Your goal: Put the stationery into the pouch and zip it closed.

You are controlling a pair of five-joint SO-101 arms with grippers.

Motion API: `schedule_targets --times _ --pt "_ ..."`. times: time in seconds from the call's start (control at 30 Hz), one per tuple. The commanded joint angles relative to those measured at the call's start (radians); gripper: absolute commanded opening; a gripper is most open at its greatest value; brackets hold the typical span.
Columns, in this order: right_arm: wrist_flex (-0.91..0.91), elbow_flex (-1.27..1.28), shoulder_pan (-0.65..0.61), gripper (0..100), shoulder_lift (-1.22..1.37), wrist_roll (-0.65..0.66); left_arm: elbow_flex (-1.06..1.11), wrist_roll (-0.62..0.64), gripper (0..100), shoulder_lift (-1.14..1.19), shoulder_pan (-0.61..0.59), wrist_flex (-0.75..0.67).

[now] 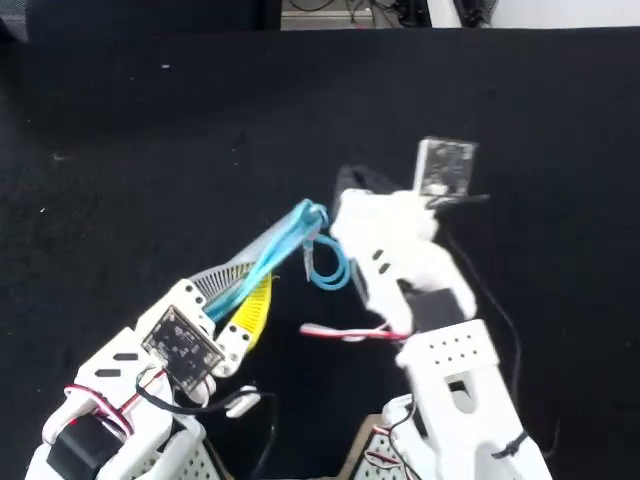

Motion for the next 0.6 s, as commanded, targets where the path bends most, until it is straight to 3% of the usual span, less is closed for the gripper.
schedule_targets --times 0.0,0.1,0.2,0.33,0.43,0.57 --pt "-0.029 -0.002 -0.129 5.3 0.027 -0.002 -0.050 -0.003 3 0.006 -0.042 -0.037" --pt "-0.028 -0.024 -0.123 5.4 0.041 0.040 -0.065 -0.003 3 0.006 -0.044 -0.086" --pt "-0.035 -0.048 0.029 5.4 0.015 0.025 -0.058 0.002 3 0.008 -0.038 -0.169" --pt "-0.080 -0.048 0.209 5.4 0.030 -0.084 -0.018 0.005 3 0.009 -0.038 -0.368" --pt "-0.129 -0.039 0.235 5.4 0.093 -0.149 0.002 0.006 3 0.009 -0.035 -0.500" --pt "-0.172 -0.064 0.235 5.4 0.203 -0.155 0.047 0.069 3 0.008 -0.061 -0.448"
